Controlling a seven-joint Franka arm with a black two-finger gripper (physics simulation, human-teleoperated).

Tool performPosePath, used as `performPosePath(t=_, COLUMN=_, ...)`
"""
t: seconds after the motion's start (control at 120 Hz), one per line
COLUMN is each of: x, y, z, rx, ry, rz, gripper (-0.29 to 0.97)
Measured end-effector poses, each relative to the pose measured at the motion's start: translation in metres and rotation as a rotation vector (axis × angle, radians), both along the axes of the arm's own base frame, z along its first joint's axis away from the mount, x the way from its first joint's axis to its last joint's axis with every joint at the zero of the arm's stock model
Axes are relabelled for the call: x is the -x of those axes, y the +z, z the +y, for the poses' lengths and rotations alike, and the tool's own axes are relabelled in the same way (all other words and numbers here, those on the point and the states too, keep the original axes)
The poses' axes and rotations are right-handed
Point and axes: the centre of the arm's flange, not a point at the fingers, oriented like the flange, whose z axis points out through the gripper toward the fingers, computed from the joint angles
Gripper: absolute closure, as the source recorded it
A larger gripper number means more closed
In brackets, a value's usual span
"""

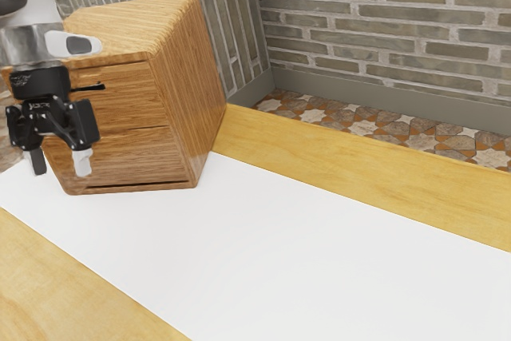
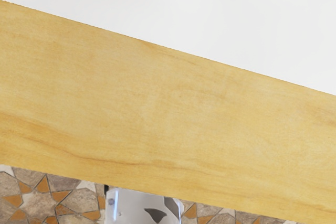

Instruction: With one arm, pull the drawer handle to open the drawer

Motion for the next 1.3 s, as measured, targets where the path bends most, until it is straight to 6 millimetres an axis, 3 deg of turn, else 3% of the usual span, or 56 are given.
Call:
performPosePath(t=0.033, x=-0.005, y=0.0, z=0.018, rx=-0.019, ry=0.039, rz=-0.066, gripper=0.02)
performPosePath(t=0.075, x=-0.012, y=0.002, z=0.028, rx=-0.042, ry=0.057, rz=-0.14, gripper=0.02)
performPosePath(t=0.2, x=-0.039, y=0.014, z=0.012, rx=-0.084, ry=0.021, rz=-0.299, gripper=0.02)
performPosePath(t=0.292, x=-0.024, y=0.101, z=-0.007, rx=-0.145, ry=0.038, rz=-0.488, gripper=0.02)
performPosePath(t=0.342, x=-0.015, y=0.119, z=-0.005, rx=-0.162, ry=0.116, rz=-0.515, gripper=0.02)
performPosePath(t=0.383, x=-0.007, y=0.124, z=0.012, rx=-0.18, ry=0.232, rz=-0.512, gripper=0.02)
performPosePath(t=0.475, x=0.025, y=0.124, z=0.084, rx=-0.237, ry=0.556, rz=-0.469, gripper=0.02)
performPosePath(t=0.517, x=0.04, y=0.124, z=0.107, rx=-0.261, ry=0.678, rz=-0.449, gripper=0.02)
performPosePath(t=0.592, x=0.055, y=0.129, z=0.118, rx=-0.273, ry=0.818, rz=-0.439, gripper=0.02)
performPosePath(t=0.65, x=0.053, y=0.127, z=0.115, rx=-0.269, ry=0.888, rz=-0.424, gripper=0.02)
performPosePath(t=0.692, x=0.05, y=0.11, z=0.124, rx=-0.248, ry=0.948, rz=-0.39, gripper=0.02)
performPosePath(t=0.758, x=0.067, y=0.066, z=0.173, rx=-0.229, ry=1.116, rz=-0.334, gripper=0.02)
performPosePath(t=0.833, x=0.091, y=0.051, z=0.206, rx=-0.22, ry=1.277, rz=-0.36, gripper=0.02)
performPosePath(t=0.908, x=0.08, y=0.045, z=0.204, rx=-0.216, ry=1.345, rz=-0.391, gripper=0.02)
performPosePath(t=1.0, x=0.05, y=0.043, z=0.189, rx=-0.217, ry=1.394, rz=-0.443, gripper=0.03)
performPosePath(t=1.142, x=0.021, y=0.02, z=0.182, rx=-0.202, ry=1.504, rz=-0.466, gripper=0.03)
performPosePath(t=1.233, x=0.017, y=0.026, z=0.164, rx=-0.159, ry=1.55, rz=-0.496, gripper=0.03)
performPosePath(t=1.267, x=0.025, y=0.032, z=0.156, rx=-0.131, ry=1.563, rz=-0.507, gripper=0.03)
performPosePath(t=1.3, x=0.04, y=0.032, z=0.162, rx=-0.12, ry=1.608, rz=-0.504, gripper=0.03)
